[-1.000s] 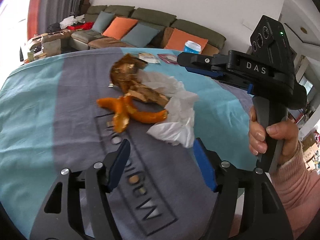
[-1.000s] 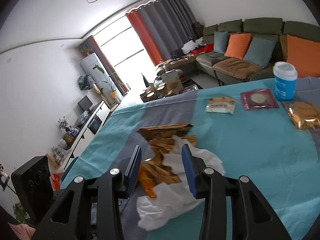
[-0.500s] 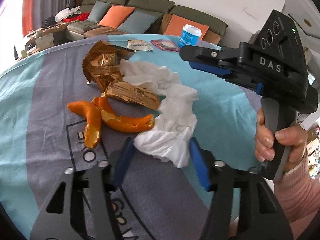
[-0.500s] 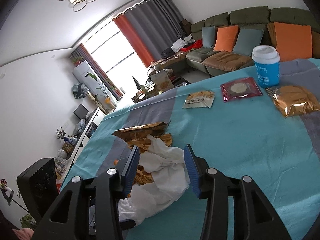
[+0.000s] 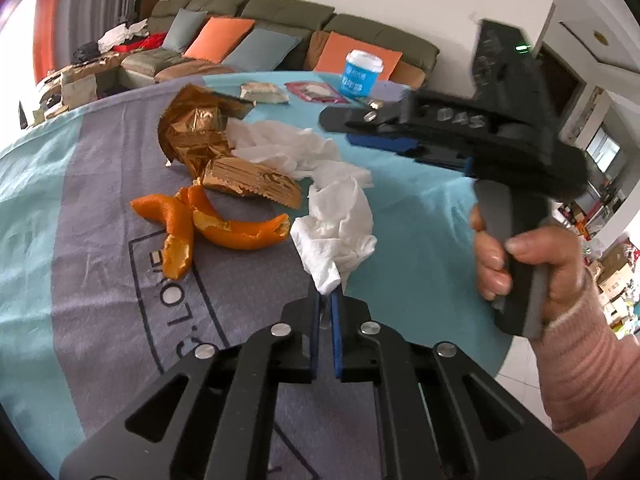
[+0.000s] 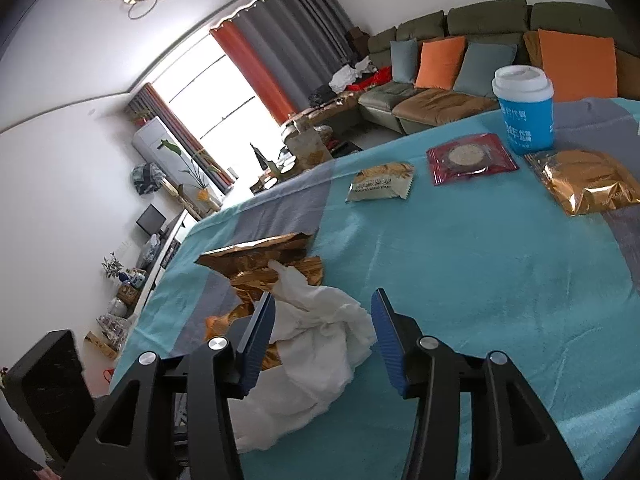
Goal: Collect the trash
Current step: 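Grasp a white tissue with the left tool while the right tool grasps another tissue, then carry both white tissues with both tools over the teal bin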
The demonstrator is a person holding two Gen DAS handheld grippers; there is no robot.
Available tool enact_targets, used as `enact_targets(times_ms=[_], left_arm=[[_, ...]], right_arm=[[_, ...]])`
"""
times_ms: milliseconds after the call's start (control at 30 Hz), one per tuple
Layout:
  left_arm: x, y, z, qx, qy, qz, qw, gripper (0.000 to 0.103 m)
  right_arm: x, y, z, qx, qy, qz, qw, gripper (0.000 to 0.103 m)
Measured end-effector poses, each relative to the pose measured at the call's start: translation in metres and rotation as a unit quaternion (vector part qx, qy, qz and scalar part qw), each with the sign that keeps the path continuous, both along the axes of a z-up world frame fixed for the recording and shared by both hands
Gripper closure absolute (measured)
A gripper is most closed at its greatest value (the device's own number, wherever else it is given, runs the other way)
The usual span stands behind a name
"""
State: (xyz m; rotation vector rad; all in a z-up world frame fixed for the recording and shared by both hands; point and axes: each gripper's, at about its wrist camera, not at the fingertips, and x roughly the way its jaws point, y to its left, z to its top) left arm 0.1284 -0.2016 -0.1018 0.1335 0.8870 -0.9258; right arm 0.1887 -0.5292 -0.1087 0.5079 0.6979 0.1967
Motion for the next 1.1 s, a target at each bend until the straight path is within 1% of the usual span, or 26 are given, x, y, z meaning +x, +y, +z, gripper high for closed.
enact_targets(times_ms=[100,400,467,533,567,633,733,800,1100], left_arm=[[-0.005,0.011,0.007,-0.014,-0.005,-0.002,0.9999,0.098],[-0.020,0.052,0.028,-0.045,-0.022,0.007,0.9987,0.098],[-0.024,0.062,0.032,-0.050,-0.026,0.012,0.9983,0.098],[-0.026,0.070,0.035,-0.054,-0.030,0.019,0.9979,0.098],[-0.028,0.073,0.037,-0.055,-0.031,0.022,0.9978,0.098],[-0.029,0.082,0.038,-0.055,-0.034,0.031,0.9974,0.098],[-0.028,0.098,0.039,-0.053,-0.040,0.048,0.9966,0.098],[-0.026,0.108,0.040,-0.054,-0.042,0.061,0.9958,0.098],[-0.020,0.168,0.045,-0.063,-0.048,0.129,0.9884,0.098]], right_arm=[[0.005,0.005,-0.001,-0.010,0.007,0.008,1.000,0.052],[0.019,0.015,-0.007,-0.030,0.031,0.022,0.999,0.053],[0.019,0.016,-0.008,-0.031,0.034,0.023,0.999,0.058],[0.020,0.017,-0.008,-0.036,0.037,0.028,0.998,0.073],[0.020,0.018,-0.007,-0.039,0.038,0.029,0.998,0.077],[0.020,0.019,-0.007,-0.046,0.039,0.032,0.998,0.092],[0.017,0.020,-0.003,-0.055,0.034,0.032,0.997,0.098],[0.013,0.019,0.000,-0.052,0.028,0.032,0.998,0.099],[-0.009,0.015,0.027,-0.042,-0.014,0.030,0.999,0.100]])
